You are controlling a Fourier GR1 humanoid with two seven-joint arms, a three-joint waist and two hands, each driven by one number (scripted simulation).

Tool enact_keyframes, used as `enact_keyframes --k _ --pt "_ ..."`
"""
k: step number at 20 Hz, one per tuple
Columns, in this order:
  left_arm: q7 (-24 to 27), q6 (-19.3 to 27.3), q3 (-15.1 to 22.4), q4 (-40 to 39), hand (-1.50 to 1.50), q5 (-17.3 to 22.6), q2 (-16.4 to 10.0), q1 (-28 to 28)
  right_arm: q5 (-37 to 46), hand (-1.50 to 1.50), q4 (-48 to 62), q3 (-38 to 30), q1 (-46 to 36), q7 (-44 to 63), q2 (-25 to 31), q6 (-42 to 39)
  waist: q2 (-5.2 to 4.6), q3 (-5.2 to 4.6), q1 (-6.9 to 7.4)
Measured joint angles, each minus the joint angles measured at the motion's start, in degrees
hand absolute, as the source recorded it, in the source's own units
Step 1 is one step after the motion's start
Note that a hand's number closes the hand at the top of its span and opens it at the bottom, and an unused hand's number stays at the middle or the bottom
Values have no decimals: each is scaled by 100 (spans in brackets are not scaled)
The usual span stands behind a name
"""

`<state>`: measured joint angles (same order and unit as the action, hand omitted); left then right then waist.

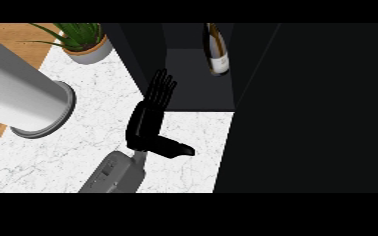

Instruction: Pick up the wine, place it into the cabinet and close the cabinet

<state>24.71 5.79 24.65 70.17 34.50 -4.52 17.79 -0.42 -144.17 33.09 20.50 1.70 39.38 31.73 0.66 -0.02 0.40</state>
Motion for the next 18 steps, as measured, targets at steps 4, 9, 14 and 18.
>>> enact_keyframes --k 4,9,14,18 --pt "-2 -195 12 585 -150 96 -266 -649 6 -150 -3 82 15 -20 175 -172 -13 -2 -27" --pt "-64 -314 -104 1302 -150 193 -651 -1223 -7 -150 -1 212 -20 -84 319 -444 -18 -1 -27" --pt "-46 -429 -312 1663 -150 238 -986 -1530 -40 150 15 568 -9 -201 568 -978 -21 -1 -22" --pt "69 -685 -581 1831 -150 317 -1336 -1802 -51 150 28 872 -77 -341 822 -1464 -25 -6 -13"
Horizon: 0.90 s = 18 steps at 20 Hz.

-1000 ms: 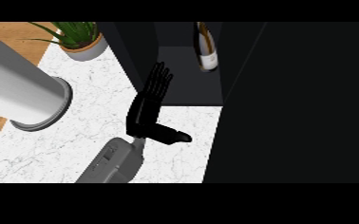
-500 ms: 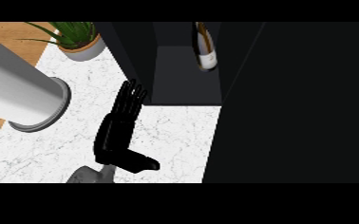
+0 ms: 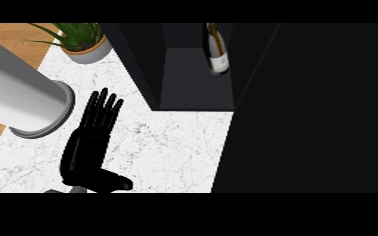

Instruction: Pick up the wine, place it into the cabinet and close the cabinet

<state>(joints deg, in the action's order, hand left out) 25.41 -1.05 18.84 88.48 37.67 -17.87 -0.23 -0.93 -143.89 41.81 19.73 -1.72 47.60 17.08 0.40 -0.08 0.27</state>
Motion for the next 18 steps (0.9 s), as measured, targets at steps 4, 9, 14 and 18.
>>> enact_keyframes --k 4,9,14,18 --pt "-18 -109 -326 18 -150 96 -229 -23 -2 150 12 144 -40 -8 87 -181 -12 -3 -36" --pt "9 -599 -763 -4 -150 376 -638 -245 5 150 17 200 -180 107 79 -241 -16 -9 -18" --pt "-36 -946 -1157 -80 -150 618 -960 -306 15 150 27 240 -390 269 40 -323 -23 -14 14" --pt "-99 -1136 -1259 -95 -150 708 -1063 -344 0 150 30 123 -708 500 -54 -436 -39 -19 68"
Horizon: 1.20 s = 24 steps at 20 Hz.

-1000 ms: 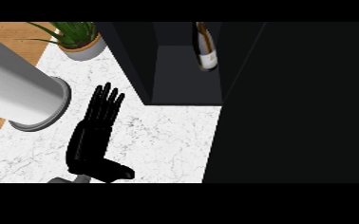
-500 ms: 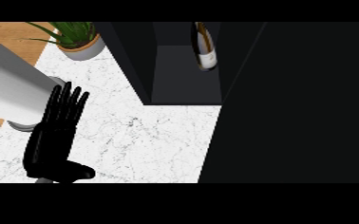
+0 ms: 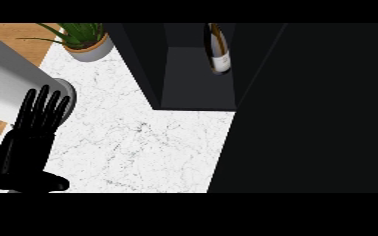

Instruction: Pick up the wine, place it into the cabinet and close the cabinet

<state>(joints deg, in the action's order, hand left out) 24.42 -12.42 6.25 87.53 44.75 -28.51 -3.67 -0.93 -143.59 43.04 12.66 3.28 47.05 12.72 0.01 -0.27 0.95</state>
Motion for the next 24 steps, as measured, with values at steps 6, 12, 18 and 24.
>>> enact_keyframes --k 6,12,18,24 --pt "-108 -305 -255 -199 -150 203 -228 150 -36 150 38 -165 -407 283 -283 -132 -18 -10 65" --pt "-214 -513 -400 -316 -150 332 -389 240 -100 150 135 -396 -1002 793 -764 -219 -40 -18 198" --pt "-284 -682 -438 -334 -150 403 -459 255 -340 150 606 -436 -1986 1526 -1571 -218 -46 -24 329" --pt "-294 -874 -590 -506 -150 471 -563 194 -493 150 1382 -117 -3595 2602 -3157 168 -23 -19 290"
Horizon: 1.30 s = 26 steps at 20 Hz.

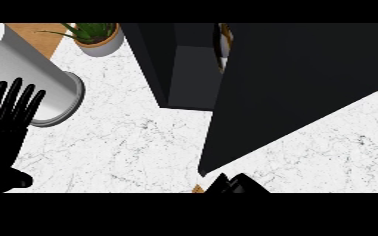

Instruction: Pick up the wine, place it into the cabinet and close the cabinet

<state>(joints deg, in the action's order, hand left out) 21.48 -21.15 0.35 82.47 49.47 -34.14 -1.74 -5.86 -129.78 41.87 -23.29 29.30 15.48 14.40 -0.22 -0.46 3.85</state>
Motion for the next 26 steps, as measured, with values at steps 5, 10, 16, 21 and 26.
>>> enact_keyframes --k 5,10,16,21,26 --pt "55 -117 -144 -97 -150 21 -6 -89 -89 150 1384 -180 -1583 413 -1063 465 8 19 -78" --pt "8 -251 -293 -167 -150 41 -5 -130 -541 150 2654 -548 -2806 353 -1399 817 11 33 -174" --pt "-11 -336 -440 -400 -150 -103 89 -35 -1224 150 3854 -1116 -3401 -216 -1516 676 8 38 -253" --pt "-111 -364 -635 -386 -150 -127 94 -30 -1538 150 4478 -1381 -3328 -643 -1540 562 14 42 -288" --pt "-258 -364 -750 -389 -150 -165 153 115 -1543 150 5087 -1809 -3253 -1002 -1550 66 32 34 -314"
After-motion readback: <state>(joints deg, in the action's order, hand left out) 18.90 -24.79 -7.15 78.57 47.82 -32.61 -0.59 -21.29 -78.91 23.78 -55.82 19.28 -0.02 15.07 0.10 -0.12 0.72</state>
